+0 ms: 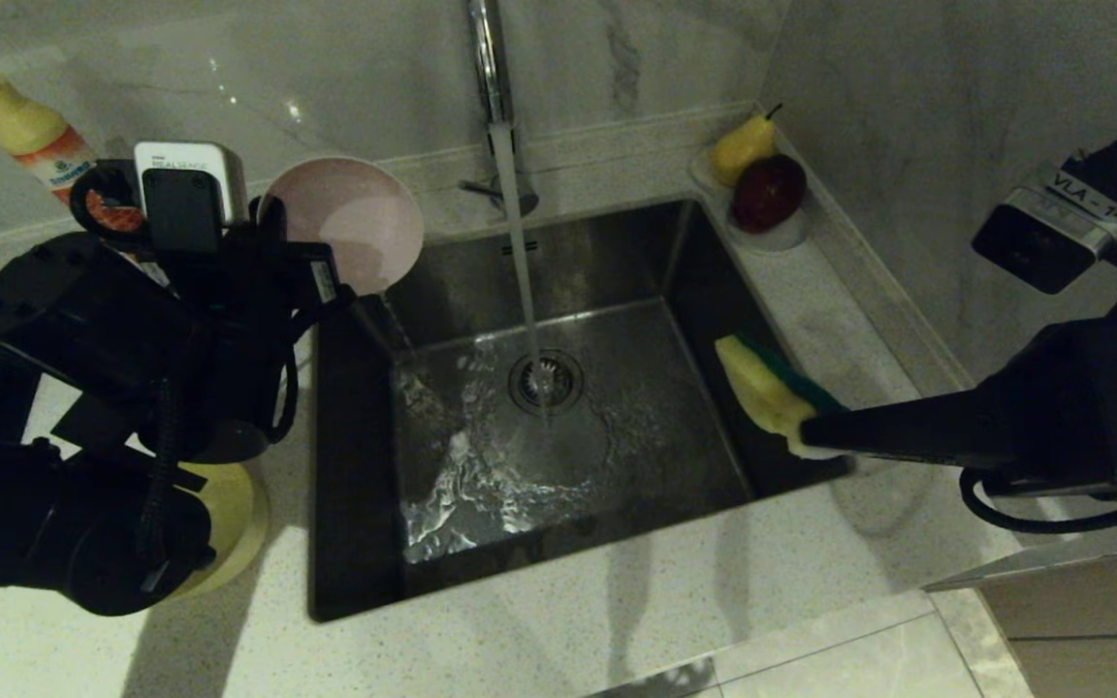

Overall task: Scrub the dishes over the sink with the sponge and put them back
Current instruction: Rinse the bowl

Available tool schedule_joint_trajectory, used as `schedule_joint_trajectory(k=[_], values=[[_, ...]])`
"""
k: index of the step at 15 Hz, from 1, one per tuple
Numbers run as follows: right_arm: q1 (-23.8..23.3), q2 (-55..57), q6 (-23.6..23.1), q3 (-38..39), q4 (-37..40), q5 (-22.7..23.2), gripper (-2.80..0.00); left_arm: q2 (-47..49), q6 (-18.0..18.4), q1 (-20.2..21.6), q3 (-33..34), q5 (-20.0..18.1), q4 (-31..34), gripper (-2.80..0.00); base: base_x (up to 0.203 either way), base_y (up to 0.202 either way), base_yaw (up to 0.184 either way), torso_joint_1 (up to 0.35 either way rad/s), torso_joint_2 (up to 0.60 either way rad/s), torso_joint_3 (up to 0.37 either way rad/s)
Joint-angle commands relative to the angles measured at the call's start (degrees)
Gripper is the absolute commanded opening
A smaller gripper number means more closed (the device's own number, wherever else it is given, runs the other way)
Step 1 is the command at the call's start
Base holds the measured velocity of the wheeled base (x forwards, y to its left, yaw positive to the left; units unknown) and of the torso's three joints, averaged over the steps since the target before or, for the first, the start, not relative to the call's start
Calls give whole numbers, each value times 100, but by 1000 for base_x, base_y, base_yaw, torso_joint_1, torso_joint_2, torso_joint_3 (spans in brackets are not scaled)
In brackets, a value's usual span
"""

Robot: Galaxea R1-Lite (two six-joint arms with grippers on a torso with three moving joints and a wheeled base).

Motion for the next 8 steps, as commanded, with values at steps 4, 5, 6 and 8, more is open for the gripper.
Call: schedule_joint_trajectory(k=[4,5,6,8], values=[[1,39,12,-6,3,26,-280,-275,230,1,-392,-227,-49,-280,0,0,0,0,0,0],[3,46,16,-6,3,26,-280,-275,230,1,-384,-227,-49,-280,0,0,0,0,0,0],[1,55,14,-6,3,26,-280,-258,222,1,-361,-220,-49,-280,0,0,0,0,0,0],[1,86,0,47,-5,11,-280,-199,173,13,-134,-123,-49,-280,0,0,0,0,0,0]])
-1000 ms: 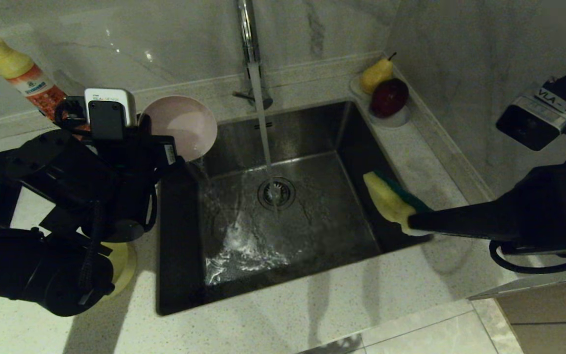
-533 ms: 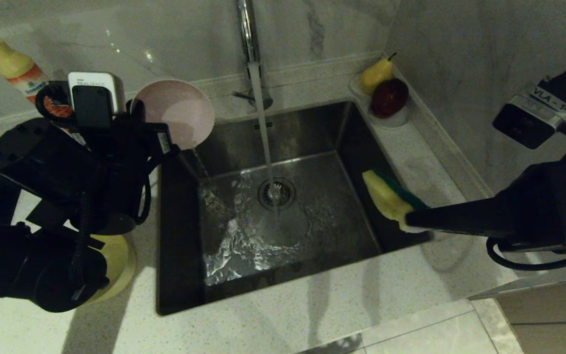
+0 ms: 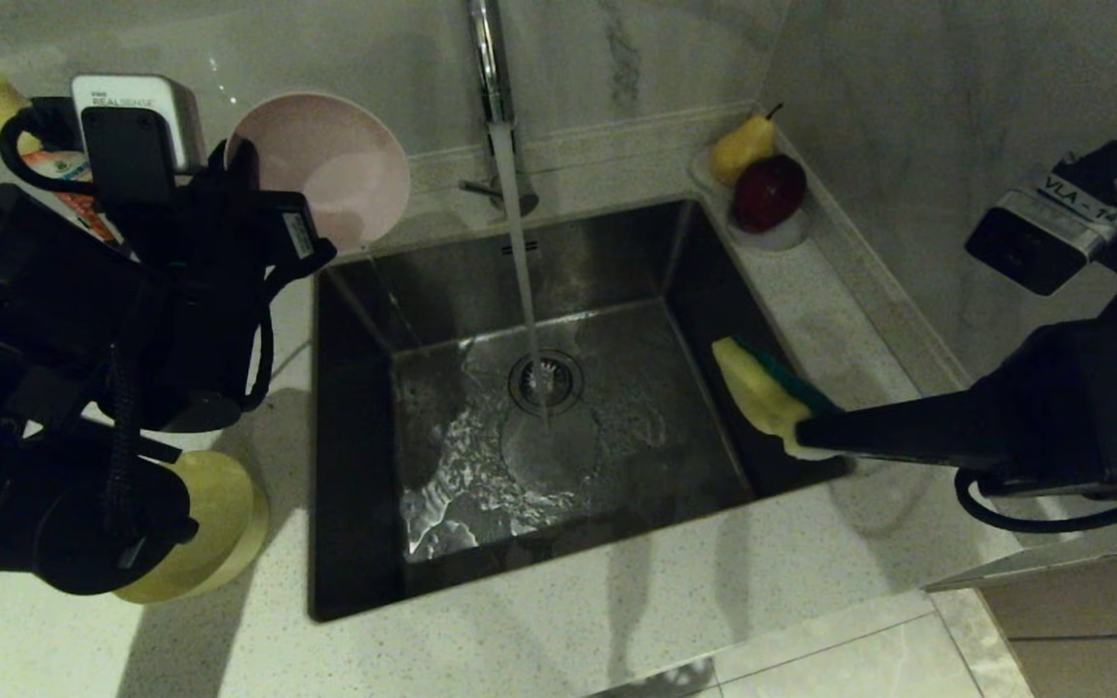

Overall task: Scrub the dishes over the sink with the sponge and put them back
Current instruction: Rinse the bowl, then place the bowl on the table

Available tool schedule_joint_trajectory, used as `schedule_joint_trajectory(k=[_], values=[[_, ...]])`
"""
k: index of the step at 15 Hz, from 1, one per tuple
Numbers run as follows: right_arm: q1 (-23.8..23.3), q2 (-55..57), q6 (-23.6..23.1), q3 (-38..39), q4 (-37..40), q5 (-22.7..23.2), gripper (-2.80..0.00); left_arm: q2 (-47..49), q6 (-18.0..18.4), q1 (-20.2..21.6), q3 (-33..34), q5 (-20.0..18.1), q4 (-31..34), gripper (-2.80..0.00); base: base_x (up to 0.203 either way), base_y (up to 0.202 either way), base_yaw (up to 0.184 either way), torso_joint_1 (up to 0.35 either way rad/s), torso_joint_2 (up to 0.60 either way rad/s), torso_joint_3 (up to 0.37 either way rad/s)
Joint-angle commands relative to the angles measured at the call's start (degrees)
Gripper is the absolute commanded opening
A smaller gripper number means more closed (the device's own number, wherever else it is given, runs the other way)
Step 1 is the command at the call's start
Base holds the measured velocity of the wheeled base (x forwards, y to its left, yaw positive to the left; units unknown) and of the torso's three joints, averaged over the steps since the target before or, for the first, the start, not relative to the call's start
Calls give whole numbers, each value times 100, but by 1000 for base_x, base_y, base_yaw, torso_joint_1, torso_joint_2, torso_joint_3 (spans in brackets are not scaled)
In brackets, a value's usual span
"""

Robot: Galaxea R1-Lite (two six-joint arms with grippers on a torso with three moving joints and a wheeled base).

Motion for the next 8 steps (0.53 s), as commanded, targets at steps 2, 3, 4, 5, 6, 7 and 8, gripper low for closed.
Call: schedule_joint_trajectory(k=[2,3,4,5,6,7,8], values=[[-130,124,13,109,2,23,-280,38,-661,109,417,136,499,-280,0,0,0,0,0,0],[-159,103,16,173,-2,28,-280,-17,-1074,152,393,150,1104,-280,0,0,0,0,0,0],[-171,113,6,194,-9,28,-280,-119,-1385,200,331,157,1701,-280,0,0,0,0,0,0],[-210,170,-14,190,-2,28,-280,-266,-1812,255,223,158,2491,-280,0,0,0,0,0,0],[-327,172,-18,188,4,28,-280,-406,-2304,285,49,156,3374,-280,0,0,0,0,0,0],[-378,153,-11,189,38,28,-280,-543,-2840,302,-195,129,4360,-280,0,0,0,0,0,0],[-395,113,-10,205,67,28,-280,-701,-3503,320,-577,32,5424,-280,0,0,0,0,0,0]])
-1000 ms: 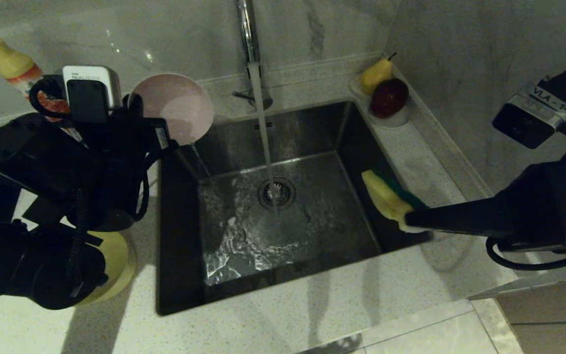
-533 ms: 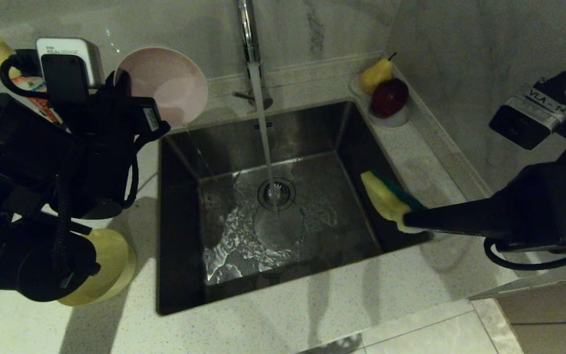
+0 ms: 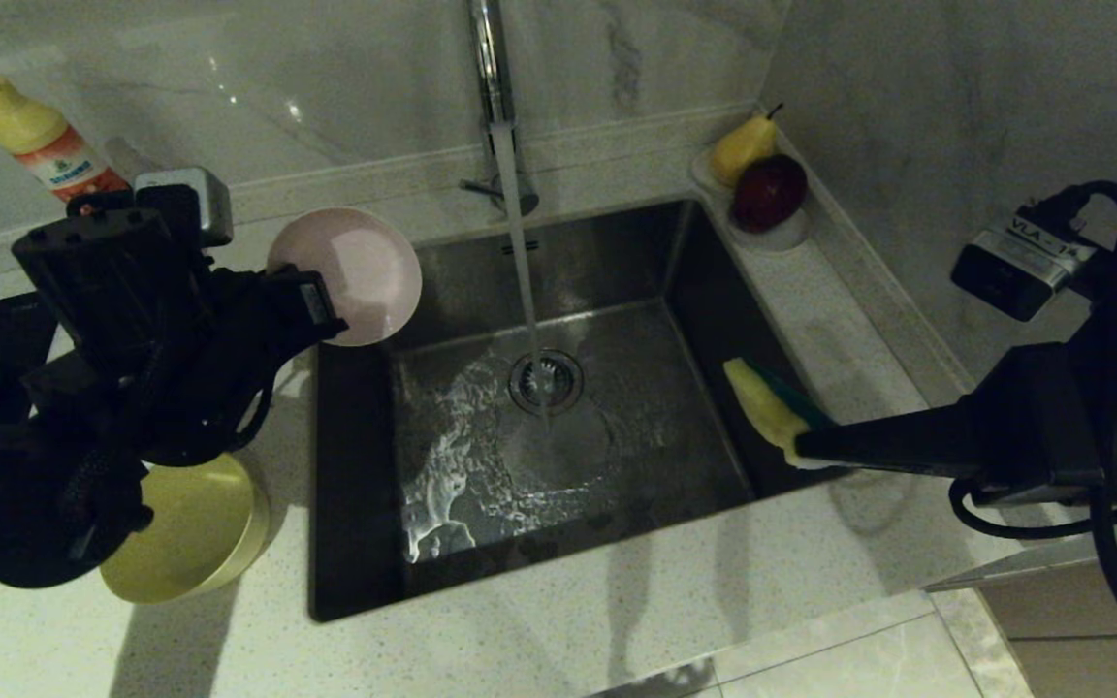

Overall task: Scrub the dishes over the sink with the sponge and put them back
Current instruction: Place the bowl on the table

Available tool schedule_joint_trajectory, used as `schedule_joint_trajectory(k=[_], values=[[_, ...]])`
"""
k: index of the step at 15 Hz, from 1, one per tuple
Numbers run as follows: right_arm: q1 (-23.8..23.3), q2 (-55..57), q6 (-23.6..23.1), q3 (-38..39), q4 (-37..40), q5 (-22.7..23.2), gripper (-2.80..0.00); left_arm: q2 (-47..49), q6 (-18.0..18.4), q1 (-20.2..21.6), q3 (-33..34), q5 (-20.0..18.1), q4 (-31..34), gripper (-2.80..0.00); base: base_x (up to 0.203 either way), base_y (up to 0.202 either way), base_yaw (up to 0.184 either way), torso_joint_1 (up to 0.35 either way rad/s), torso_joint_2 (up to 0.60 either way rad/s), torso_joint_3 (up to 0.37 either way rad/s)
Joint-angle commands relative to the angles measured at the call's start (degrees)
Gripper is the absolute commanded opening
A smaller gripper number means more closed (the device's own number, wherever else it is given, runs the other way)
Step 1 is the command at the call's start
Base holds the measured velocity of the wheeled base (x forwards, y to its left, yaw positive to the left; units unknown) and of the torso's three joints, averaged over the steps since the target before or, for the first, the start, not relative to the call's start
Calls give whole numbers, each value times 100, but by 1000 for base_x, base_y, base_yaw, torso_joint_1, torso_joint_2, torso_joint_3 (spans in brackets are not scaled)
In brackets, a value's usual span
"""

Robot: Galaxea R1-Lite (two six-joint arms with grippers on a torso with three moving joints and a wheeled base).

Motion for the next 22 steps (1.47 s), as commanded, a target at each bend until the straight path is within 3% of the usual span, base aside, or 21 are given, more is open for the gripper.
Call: schedule_joint_trajectory(k=[1,4,6,9,14,17,22], values=[[-71,-46,28,39,50,22,-280,-480,-1461,85,-866,-269,2866,-280,0,0,0,0,0,0],[-103,-164,31,107,114,17,-280,-967,-2733,413,-2132,-1169,5676,-280,0,0,0,0,0,0],[-186,-170,6,163,240,17,-280,-1268,-3244,637,-2820,-1596,7114,-280,0,0,0,0,0,0],[-195,-184,10,221,227,17,-280,-1774,-3900,969,-3607,-1773,8688,-280,0,0,0,0,0,0],[-213,-360,28,300,316,-1,-280,-2154,-4253,2340,-3450,-1813,9010,-280,0,0,0,0,0,0],[-213,-339,63,309,407,-27,-280,-2156,-4429,3246,-3223,-2140,9073,-280,0,0,0,0,0,0],[-204,-272,54,221,421,-36,-280,-1068,-4680,4295,-3133,-2641,8688,-280,0,0,0,0,0,0]])
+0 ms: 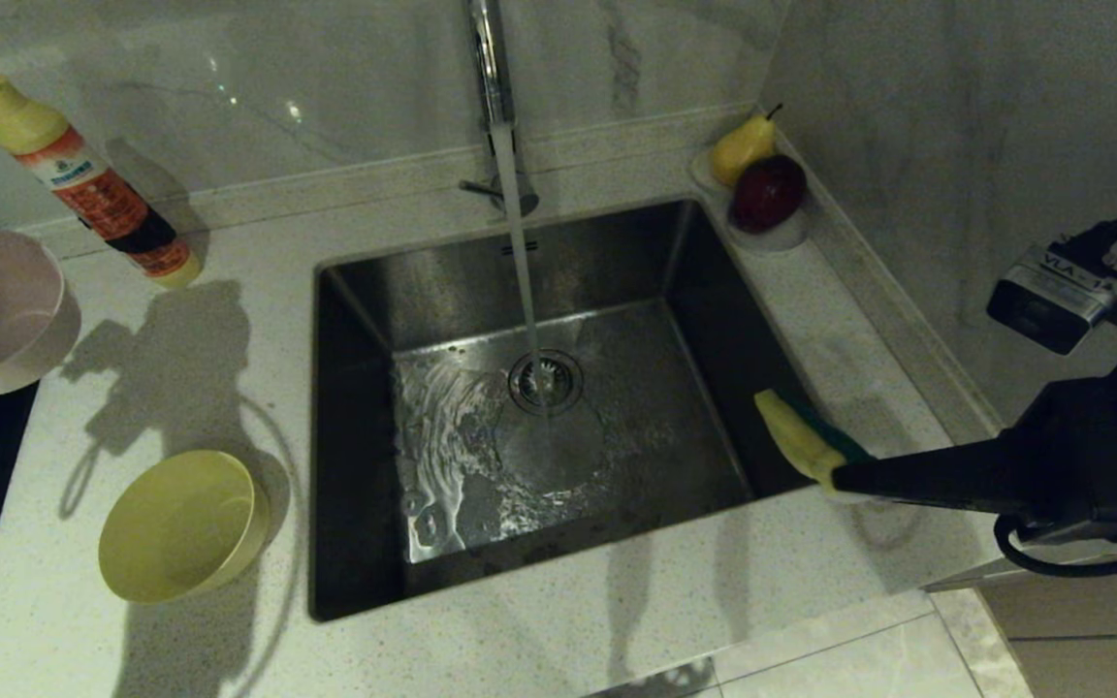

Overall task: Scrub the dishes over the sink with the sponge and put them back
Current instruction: Place the bowl on the table

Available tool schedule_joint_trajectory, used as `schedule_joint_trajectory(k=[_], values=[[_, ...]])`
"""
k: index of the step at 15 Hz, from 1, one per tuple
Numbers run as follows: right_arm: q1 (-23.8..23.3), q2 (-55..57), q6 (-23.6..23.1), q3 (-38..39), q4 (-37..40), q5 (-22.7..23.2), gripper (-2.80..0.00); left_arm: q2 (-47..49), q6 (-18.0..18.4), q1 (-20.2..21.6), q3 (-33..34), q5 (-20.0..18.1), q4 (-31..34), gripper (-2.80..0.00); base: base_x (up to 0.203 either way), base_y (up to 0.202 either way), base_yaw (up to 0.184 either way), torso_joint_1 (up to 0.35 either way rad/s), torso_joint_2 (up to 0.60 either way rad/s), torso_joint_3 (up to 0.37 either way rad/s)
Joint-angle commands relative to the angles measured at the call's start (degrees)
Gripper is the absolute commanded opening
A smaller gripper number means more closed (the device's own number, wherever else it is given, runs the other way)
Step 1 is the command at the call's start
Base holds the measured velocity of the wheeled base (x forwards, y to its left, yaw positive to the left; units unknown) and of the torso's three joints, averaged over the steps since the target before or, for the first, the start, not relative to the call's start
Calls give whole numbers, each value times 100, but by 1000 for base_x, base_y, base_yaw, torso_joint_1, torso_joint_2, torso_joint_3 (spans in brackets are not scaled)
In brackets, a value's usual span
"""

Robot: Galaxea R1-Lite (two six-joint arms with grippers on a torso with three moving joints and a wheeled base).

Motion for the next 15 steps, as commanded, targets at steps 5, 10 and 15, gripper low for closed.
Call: schedule_joint_trajectory(k=[5,10,15], values=[[21,-28,1,14,-6,34,-280,1478,-274,730,41,-762,-488,-280,0,0,0,0,0,0],[20,-218,18,105,20,34,-280,2212,-409,765,-623,-779,-975,-280,0,0,0,0,0,0],[-10,-363,27,277,23,27,-280,2803,-382,750,-1493,-774,-987,-280,0,0,0,0,0,0]])
